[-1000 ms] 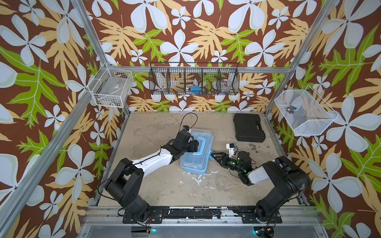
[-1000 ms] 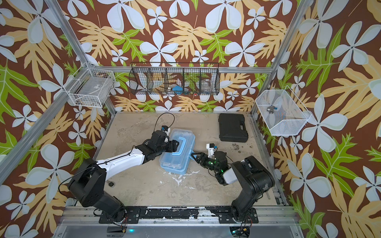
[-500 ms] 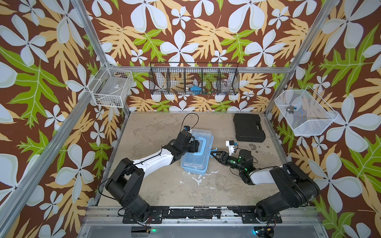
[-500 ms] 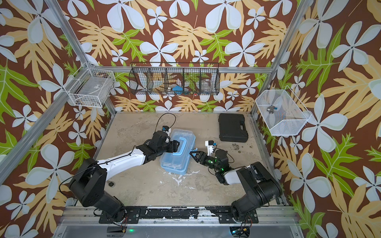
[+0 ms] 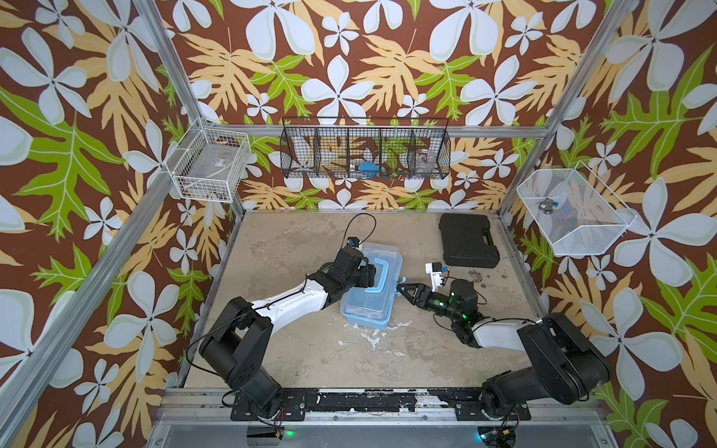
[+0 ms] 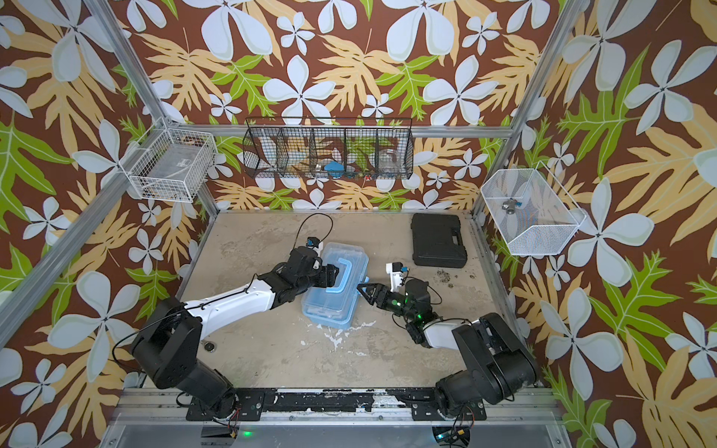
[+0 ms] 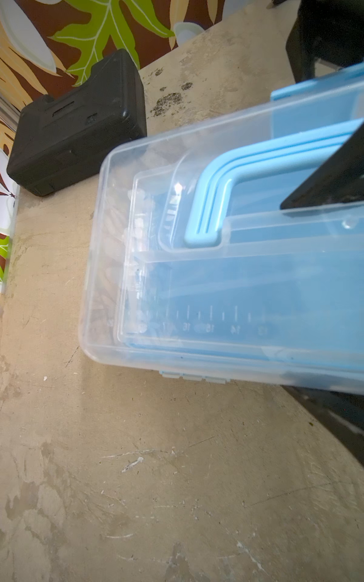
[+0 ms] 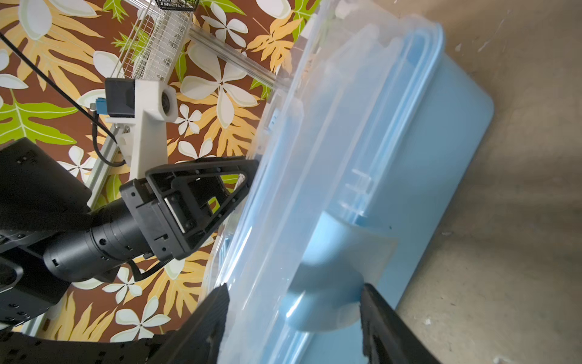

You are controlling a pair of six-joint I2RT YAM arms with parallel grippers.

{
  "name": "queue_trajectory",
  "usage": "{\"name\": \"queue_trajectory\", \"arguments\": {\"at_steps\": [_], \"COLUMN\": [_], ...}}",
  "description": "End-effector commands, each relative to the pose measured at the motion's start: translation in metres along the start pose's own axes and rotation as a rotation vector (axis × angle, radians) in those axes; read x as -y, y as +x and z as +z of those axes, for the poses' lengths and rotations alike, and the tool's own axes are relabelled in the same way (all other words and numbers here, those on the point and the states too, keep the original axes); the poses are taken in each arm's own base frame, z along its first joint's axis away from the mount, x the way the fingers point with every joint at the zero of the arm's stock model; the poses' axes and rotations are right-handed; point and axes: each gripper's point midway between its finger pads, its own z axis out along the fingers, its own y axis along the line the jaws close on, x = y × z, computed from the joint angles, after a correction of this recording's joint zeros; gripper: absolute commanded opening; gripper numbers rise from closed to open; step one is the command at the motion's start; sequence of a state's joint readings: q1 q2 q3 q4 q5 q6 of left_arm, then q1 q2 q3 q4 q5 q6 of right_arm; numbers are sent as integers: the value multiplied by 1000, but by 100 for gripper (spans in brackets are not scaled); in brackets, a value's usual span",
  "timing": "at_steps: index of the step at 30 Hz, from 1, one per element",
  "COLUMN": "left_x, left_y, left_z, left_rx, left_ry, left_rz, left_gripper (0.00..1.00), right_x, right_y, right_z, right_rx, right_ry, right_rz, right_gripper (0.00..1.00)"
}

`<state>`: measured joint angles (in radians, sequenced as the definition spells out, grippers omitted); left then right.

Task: Close toolboxes
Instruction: Fasten the toolbox latch on the toolbox.

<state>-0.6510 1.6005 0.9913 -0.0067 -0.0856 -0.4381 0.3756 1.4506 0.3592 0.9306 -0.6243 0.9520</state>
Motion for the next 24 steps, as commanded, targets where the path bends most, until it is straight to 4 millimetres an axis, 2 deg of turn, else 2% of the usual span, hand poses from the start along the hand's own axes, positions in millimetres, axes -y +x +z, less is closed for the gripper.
{"name": "queue_trajectory", "arguments": {"at_steps": [1,4,10,11,24], "left_x": [-15,-11,-2,-1,6], "left_y": [54,57,55,54,49], "left_z": [-1,-1,-4,-5,-9], "left_rx": [-215,-222,-219,-216,-198], "left_ry": [-48,-37,-8,-4,18], "left_rz": [-15,-11,-2,-2,-14], "left_gripper": [60,65,98,100,100], "right_x": [9,11,10,9,4], "right_y": [2,4,5,5,4], "right_z": [0,1,2,2,2], "right_rx": [-16,-22,-21,-20,-20], "right_ry": [54,52,42,40,41], "right_rz": [-27,-23,-17,-17,-31], "right_gripper": [67,67,67,67,66]}}
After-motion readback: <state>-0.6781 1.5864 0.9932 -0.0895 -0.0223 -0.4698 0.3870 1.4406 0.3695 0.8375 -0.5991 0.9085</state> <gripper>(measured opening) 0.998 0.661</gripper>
